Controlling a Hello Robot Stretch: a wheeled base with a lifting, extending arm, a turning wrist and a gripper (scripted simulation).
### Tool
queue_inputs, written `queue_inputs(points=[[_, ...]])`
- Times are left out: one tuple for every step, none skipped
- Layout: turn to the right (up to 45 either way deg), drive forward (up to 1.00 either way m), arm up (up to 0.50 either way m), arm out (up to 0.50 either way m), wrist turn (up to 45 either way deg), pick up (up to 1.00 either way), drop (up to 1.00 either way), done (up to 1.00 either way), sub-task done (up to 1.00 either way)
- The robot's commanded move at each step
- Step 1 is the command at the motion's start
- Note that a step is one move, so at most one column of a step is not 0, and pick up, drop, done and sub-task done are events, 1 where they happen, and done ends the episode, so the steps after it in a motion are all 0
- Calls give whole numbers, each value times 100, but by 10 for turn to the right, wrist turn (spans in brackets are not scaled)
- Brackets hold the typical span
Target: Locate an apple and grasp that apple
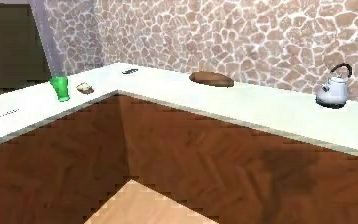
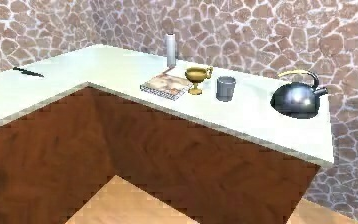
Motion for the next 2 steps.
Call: queue_inputs(points=[[-390, 0, 0, 0, 0, 0, 0, 0, 0], [0, 45, 0, 0, 0, 0, 0, 0, 0]])
